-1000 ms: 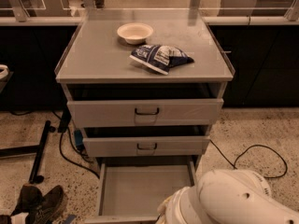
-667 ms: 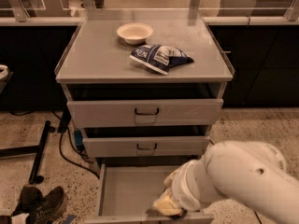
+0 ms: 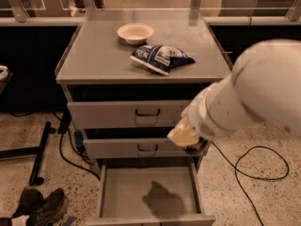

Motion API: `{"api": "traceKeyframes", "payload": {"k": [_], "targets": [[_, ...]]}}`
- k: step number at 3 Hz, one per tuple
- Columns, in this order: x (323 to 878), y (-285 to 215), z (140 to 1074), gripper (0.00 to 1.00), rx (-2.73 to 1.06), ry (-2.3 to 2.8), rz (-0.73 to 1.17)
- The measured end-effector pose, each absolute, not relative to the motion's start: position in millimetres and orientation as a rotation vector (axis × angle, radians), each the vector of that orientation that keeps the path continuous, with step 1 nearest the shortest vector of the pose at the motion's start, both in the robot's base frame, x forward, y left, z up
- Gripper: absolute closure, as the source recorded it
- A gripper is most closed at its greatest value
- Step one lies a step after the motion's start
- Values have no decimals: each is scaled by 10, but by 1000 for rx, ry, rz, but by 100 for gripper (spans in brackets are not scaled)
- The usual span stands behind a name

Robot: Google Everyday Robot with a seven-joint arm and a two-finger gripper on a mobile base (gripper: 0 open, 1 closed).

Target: Pick pepsi can from bottom drawer and place on counter

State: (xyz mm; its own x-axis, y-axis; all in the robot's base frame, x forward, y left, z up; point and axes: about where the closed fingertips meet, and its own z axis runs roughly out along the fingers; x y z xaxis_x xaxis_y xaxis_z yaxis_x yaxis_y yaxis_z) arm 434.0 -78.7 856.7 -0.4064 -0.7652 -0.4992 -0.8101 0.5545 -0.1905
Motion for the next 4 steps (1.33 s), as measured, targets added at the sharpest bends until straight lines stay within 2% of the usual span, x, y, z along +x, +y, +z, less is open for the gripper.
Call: {"api": "traceKeyframes", "payload": {"k": [2,4], "targets": [[5277,-897,9788,100,-1141,2163,-76],[5307,-844,9986,100,-1137,2123,-96]]}}
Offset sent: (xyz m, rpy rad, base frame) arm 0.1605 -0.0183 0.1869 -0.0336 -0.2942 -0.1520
